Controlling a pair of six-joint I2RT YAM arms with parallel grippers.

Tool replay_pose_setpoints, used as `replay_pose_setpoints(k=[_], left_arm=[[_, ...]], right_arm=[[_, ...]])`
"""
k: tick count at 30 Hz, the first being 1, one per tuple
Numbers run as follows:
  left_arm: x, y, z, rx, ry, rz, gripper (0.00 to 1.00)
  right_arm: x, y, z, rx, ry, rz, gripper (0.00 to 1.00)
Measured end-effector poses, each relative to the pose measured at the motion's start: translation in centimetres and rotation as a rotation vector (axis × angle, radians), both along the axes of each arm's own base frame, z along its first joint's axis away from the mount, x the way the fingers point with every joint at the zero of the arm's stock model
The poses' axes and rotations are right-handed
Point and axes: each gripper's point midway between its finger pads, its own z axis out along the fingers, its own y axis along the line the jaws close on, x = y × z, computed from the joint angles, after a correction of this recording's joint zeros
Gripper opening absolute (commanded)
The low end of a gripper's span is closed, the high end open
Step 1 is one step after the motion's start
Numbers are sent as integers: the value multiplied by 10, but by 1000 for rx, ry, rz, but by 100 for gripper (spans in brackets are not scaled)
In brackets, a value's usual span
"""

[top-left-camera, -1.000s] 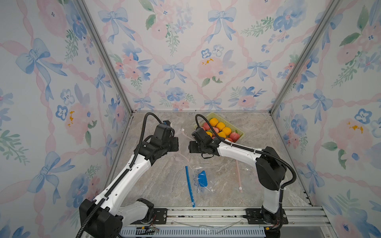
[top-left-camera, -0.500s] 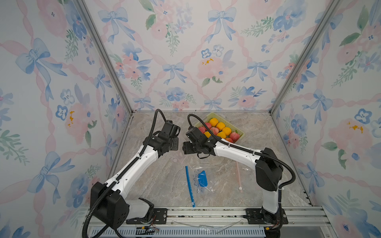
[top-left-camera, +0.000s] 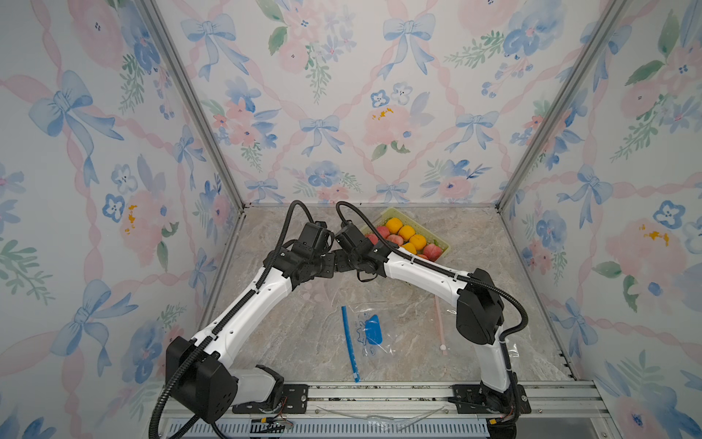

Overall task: Place the peach in a zip-top bag and seal the zipper
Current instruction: Open the zipper of the food storage bag at the center of the board.

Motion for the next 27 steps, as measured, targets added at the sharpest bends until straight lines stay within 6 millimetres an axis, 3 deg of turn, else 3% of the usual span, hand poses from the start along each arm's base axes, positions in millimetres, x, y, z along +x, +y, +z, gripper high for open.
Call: replay_pose_setpoints(k=[6, 11, 15, 18, 22, 23, 24, 27], left_arm=[[-2, 5, 6, 16, -19, 7, 0], [3, 27, 18, 95, -66, 84, 0], [8, 35, 29, 124, -105, 119, 0], [9, 38, 32, 134, -116, 133, 0], [10, 34, 27, 129, -99, 130, 0], [10, 33, 25, 126, -94, 128, 0], [10, 32, 23, 121, -88, 126, 2], [8, 27, 12, 98, -64, 112, 27]], right_arm=[[18, -19, 0, -17, -14, -57, 53], [19, -42, -27, -95, 9, -100, 51], [11, -43, -38, -117, 27, -91, 49], [7, -37, -38, -109, 28, -71, 38], [-2, -22, -38, -60, 57, -36, 10], [-4, -18, -38, -44, 67, -29, 7], [-5, -16, -38, -25, 76, -26, 4], [-10, -12, -36, 20, 100, -19, 1]])
